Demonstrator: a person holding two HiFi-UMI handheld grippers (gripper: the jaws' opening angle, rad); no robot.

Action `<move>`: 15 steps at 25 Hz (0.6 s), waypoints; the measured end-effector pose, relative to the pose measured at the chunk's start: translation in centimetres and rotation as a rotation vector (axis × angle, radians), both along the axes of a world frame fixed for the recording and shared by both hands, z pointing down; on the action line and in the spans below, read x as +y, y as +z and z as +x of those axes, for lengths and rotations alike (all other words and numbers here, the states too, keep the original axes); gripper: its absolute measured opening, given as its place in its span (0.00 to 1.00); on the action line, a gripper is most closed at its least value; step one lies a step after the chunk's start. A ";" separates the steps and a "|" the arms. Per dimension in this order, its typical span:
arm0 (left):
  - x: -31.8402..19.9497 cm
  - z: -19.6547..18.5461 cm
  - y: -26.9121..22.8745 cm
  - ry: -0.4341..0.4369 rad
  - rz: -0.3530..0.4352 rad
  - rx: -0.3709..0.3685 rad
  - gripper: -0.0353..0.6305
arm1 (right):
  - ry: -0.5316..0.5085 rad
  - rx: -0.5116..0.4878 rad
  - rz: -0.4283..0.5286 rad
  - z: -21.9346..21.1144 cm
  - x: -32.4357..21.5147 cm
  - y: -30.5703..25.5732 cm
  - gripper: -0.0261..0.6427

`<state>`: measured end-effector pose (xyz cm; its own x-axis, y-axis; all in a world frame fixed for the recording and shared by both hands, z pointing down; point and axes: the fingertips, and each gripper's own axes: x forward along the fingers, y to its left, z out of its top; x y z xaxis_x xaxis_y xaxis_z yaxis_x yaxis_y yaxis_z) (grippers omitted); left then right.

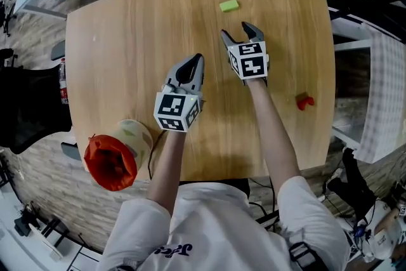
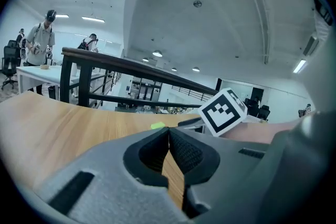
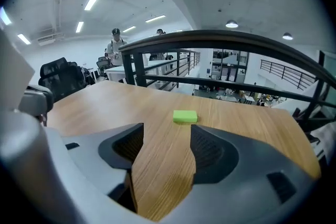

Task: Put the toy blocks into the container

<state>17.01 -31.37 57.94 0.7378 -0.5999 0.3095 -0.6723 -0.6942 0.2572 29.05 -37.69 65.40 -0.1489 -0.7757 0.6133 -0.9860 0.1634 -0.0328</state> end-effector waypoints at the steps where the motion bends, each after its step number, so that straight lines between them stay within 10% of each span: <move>1: -0.5 0.2 0.1 -0.005 -0.002 0.004 0.07 | 0.006 0.007 -0.004 0.5 -1.2 0.3 0.44; 15: -1.8 0.2 0.9 -0.021 -0.027 0.010 0.07 | 0.073 0.094 -0.123 3.2 -8.7 4.4 0.46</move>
